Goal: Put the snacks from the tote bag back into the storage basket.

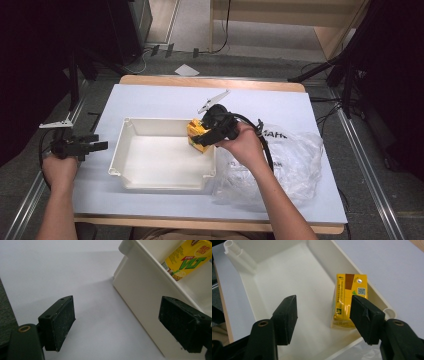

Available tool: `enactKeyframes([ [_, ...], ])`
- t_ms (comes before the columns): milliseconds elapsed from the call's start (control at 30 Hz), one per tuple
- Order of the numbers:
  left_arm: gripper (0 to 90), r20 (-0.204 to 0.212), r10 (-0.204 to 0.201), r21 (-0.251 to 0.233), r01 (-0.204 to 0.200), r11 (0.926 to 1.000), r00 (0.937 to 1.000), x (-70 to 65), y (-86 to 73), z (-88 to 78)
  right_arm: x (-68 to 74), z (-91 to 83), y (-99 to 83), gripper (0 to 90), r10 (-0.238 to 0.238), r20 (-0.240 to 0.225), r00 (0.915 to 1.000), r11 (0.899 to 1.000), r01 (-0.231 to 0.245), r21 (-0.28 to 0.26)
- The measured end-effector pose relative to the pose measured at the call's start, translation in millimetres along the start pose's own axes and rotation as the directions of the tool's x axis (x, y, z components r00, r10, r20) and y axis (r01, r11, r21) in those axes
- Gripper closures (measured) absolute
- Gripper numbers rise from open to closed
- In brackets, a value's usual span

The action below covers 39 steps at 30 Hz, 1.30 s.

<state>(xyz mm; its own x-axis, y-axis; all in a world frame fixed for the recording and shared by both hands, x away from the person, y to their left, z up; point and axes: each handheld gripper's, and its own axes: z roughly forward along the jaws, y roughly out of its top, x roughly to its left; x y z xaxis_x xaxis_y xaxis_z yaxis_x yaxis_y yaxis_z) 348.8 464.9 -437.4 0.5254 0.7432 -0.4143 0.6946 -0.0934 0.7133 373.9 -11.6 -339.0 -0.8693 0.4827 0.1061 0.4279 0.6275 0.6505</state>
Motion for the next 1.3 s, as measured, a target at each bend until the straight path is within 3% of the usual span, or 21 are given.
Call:
enactKeyframes([
  [467,14.6,0.014,0.007,0.007,-0.008,0.9999,0.9999,-0.1,6.5,8.5,13.2,10.0,-6.2,41.6,-0.021,-0.023,0.9995,0.999,0.022,0.036],
  [767,14.6,0.013,0.008,0.007,-0.008,0.9999,0.9999,-0.1,6.7,8.7,16.5,16.9,-8.2,47.8,-0.037,-0.04,0.9985,0.998,0.038,0.044],
  [967,14.6,0.014,0.009,0.006,-0.009,0.9999,0.9999,0.1,6.7,8.7,16.6,24.1,-11.2,58.6,-0.031,-0.06,0.9977,0.998,0.034,0.05],
  [1167,14.6,0.014,0.01,0.005,-0.01,0.9999,0.9999,0.1,6.7,8.8,13.3,31.8,-15.5,83.1,-0.009,-0.081,0.9967,0.998,0.014,0.057],
  [1300,14.6,0.015,0.008,0.005,-0.008,1.0,0.9999,0.2,6.6,8.6,9.9,35.0,-17.5,87.1,0.012,-0.064,0.9979,0.996,-0.007,0.083],
])
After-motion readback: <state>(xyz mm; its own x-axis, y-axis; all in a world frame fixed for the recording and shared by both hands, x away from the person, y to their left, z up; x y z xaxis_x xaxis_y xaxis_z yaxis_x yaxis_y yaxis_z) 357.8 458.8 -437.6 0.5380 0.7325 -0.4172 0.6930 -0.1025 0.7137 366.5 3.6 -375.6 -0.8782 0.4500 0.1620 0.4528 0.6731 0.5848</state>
